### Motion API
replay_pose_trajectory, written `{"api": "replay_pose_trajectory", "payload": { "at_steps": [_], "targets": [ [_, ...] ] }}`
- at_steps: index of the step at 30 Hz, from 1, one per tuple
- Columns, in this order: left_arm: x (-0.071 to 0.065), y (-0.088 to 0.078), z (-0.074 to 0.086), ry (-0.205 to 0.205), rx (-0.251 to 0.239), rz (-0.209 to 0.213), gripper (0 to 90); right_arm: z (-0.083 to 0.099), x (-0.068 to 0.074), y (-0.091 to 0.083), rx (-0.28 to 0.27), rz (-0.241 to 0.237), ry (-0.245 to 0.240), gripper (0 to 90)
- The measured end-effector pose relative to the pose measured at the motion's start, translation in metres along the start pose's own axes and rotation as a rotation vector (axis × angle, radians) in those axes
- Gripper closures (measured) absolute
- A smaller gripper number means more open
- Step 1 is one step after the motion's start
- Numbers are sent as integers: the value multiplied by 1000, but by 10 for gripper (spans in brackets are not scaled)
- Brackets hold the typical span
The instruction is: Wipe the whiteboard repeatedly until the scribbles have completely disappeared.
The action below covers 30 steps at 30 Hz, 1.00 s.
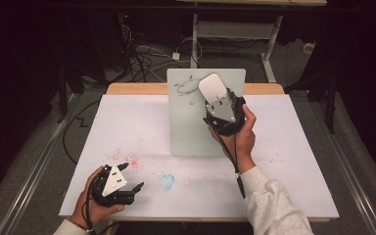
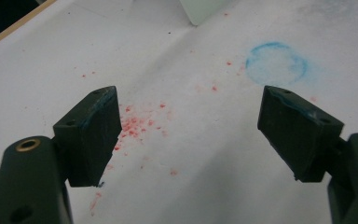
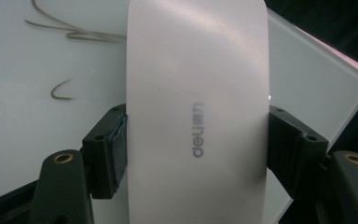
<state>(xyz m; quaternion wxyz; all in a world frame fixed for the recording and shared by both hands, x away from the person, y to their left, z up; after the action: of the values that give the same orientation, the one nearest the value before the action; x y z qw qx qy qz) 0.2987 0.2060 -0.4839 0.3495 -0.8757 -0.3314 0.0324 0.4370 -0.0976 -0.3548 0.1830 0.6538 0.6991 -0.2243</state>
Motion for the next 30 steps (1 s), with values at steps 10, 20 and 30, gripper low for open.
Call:
{"api": "replay_pose_trajectory", "payload": {
  "at_steps": [10,20,30],
  "targets": [
    [0,2,-1,4,3,6,206,16,55,-12,-6,-94,-117,313],
    [0,1,-1,1,0,5,206,15,63,-13,-5,-132,-160,313],
    [0,-1,0,-4,-6,3,206,-14,13,2,-9,-47,-41,313]
  ]
}}
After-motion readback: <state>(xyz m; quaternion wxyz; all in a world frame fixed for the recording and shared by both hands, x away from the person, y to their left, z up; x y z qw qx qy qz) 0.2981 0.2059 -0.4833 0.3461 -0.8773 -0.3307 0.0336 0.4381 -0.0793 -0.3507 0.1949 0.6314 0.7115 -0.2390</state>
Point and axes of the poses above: each handheld gripper's, and its own axes: y roughly forward along the jaws, z roughly out of its underside, x roughly to its left, the point moved 3 cm from there along y, roughly forward along the jaws, and after that the axes turned 7 degrees about z, right-handed, at the moved point
